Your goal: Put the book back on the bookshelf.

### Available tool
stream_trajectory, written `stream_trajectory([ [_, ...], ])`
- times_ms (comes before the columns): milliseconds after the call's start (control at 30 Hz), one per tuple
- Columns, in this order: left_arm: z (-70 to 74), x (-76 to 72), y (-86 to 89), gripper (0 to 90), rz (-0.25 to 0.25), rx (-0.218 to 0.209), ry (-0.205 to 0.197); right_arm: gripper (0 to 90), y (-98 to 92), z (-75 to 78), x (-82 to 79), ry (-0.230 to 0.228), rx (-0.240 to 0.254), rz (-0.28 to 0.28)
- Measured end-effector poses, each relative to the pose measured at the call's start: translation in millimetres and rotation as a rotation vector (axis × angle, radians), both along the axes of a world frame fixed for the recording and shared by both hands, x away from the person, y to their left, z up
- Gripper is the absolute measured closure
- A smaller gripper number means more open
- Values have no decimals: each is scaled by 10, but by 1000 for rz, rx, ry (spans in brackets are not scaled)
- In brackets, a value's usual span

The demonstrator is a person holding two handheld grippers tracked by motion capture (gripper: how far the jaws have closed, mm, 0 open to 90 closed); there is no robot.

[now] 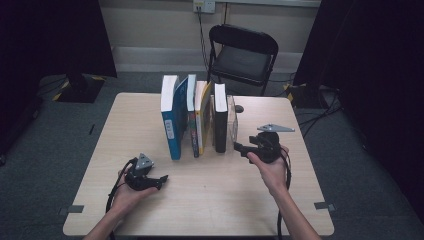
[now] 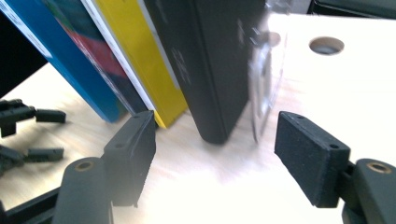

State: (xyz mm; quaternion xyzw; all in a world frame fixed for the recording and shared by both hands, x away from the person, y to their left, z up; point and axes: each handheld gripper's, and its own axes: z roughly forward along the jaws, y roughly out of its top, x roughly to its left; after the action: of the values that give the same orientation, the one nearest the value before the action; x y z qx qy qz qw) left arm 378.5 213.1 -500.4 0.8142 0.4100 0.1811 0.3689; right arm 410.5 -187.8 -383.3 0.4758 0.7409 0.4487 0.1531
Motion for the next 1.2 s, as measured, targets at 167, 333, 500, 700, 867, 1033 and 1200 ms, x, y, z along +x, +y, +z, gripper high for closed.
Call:
stream_trajectory([
  [167, 0, -20, 14, 199, 2, 10, 0, 275, -176, -115, -131, 14, -4, -20],
  [333, 0, -45, 30, 182, 10, 11, 4, 250, -324, -305, -284, 48, -35, -35],
  [500, 0, -54, 35, 181, 15, 12, 2, 244, -446, -498, -400, 84, -78, -52],
  [700, -2, -65, 33, 174, 32, 9, 8, 235, -567, -673, -510, 105, -116, -65],
  [867, -3, -70, 35, 163, 46, 7, 9, 228, -684, -890, -576, 144, -157, -89],
  [1033, -3, -67, 37, 153, 50, 11, 11, 221, -730, -1044, -639, 159, -177, -109],
  [1200, -3, -65, 37, 150, 51, 11, 11, 200, -694, -1115, -676, 70, -251, -113],
])
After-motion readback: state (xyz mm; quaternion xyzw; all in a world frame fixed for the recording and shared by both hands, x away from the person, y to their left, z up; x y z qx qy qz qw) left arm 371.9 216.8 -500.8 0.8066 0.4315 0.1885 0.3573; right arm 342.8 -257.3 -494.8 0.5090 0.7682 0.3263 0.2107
